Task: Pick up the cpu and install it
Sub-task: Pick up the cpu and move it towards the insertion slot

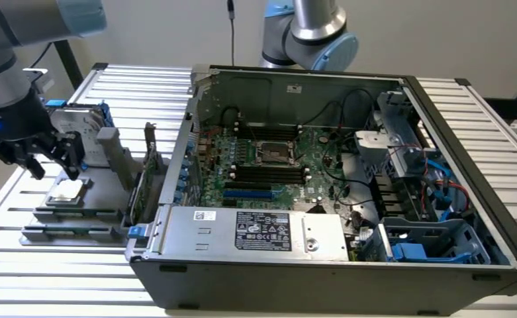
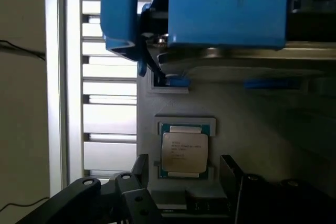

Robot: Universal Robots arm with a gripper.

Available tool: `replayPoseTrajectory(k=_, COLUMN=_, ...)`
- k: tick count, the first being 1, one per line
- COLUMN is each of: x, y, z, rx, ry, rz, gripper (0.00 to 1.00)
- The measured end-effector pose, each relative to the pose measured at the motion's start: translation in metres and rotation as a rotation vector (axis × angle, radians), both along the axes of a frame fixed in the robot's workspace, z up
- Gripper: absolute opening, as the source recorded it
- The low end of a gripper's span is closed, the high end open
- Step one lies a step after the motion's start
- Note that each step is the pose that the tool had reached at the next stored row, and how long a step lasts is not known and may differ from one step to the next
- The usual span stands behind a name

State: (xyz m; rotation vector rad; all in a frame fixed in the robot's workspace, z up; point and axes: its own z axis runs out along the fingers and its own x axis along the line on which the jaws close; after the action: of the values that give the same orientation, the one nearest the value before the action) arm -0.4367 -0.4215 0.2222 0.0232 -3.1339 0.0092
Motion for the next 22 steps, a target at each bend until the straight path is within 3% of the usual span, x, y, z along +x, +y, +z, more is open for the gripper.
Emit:
replayPoseTrajectory(k=7, x=0.001, y=-0.0066, z=-0.0129, rx=0.0, ry=-0.0002, rz=0.001, gripper=0.65)
replayPoseTrajectory(k=14, x=0.004, y=-0.007, z=-0.0251, rx=0.0011, ry=0.0, rz=0.001, gripper=0.65)
replayPoseTrajectory(k=20, x=0.004, y=-0.007, z=-0.0289, rx=0.0184, ry=0.0, rz=0.001, gripper=0.65)
replayPoseTrajectory(k=22, x=0.004, y=-0.0069, z=-0.0304, rx=0.0203, ry=0.0001, rz=0.001, gripper=0.65)
